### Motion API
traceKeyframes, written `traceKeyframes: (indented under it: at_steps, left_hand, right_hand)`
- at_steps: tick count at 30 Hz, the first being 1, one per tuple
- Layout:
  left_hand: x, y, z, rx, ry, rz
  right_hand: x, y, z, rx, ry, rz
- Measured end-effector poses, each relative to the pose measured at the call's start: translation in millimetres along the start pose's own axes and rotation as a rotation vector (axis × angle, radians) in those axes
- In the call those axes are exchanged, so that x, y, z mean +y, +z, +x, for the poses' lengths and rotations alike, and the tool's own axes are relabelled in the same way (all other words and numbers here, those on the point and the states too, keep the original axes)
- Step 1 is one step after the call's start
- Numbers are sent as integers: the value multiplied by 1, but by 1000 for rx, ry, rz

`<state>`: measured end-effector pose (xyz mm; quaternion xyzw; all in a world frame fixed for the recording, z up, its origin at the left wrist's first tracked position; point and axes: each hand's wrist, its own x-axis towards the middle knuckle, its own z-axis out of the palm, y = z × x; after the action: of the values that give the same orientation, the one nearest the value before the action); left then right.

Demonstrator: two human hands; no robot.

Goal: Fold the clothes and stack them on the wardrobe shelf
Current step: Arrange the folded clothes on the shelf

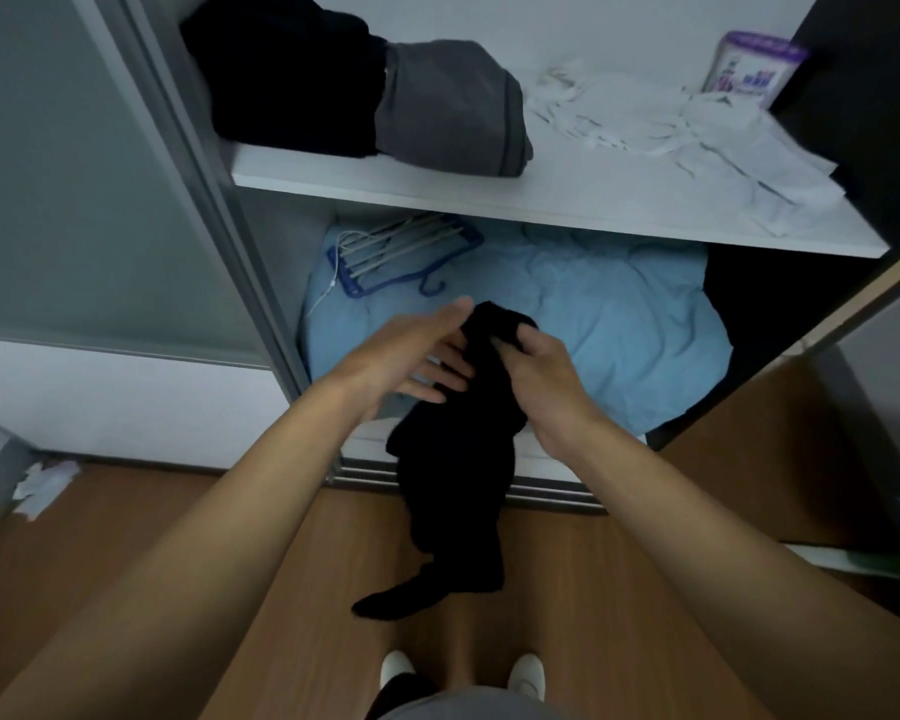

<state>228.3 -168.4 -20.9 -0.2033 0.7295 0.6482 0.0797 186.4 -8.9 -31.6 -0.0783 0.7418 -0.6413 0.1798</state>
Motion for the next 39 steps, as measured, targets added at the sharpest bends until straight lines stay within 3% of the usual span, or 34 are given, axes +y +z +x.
traceKeyframes:
  at_steps: [2, 5, 10, 15, 20, 22, 24, 27, 29, 33, 36, 39]
  left_hand:
    - [8, 18, -2, -51, 0, 53]
    - [2, 31, 5, 58, 65, 42]
    - [5, 42, 21, 55, 139, -380]
    - [19, 49, 28, 85, 151, -530]
    - [37, 61, 24, -51, 250, -95]
    - [45, 68, 21, -102, 279, 58]
    - [54, 74, 16, -136, 296, 181]
    - [62, 77, 11, -168, 337, 306]
    - [60, 73, 10, -167, 359, 297]
    - [30, 57, 14, -173, 350, 290]
    - [-13, 52, 20, -166, 210, 396]
    - [-33, 51, 22, -3, 155, 287]
  right_hand:
    - [4, -4, -5, -110, 2, -106]
    - [9, -20, -4, -155, 14, -100]
    - [21, -44, 0, -58, 59, 70]
    - [33, -79, 3, -44, 128, 95]
    - [36, -110, 15, -181, 33, -618]
    - [24, -113, 18, -109, -66, -569]
    - [8, -111, 20, -166, -212, -469]
    - [-8, -105, 22, -284, -340, -545]
    - [-12, -104, 22, -256, -393, -570]
    - [-17, -101, 16, -114, -439, -450]
    - [-16, -98, 13, -32, -433, -344]
    - [-11, -109, 13, -44, -377, -342]
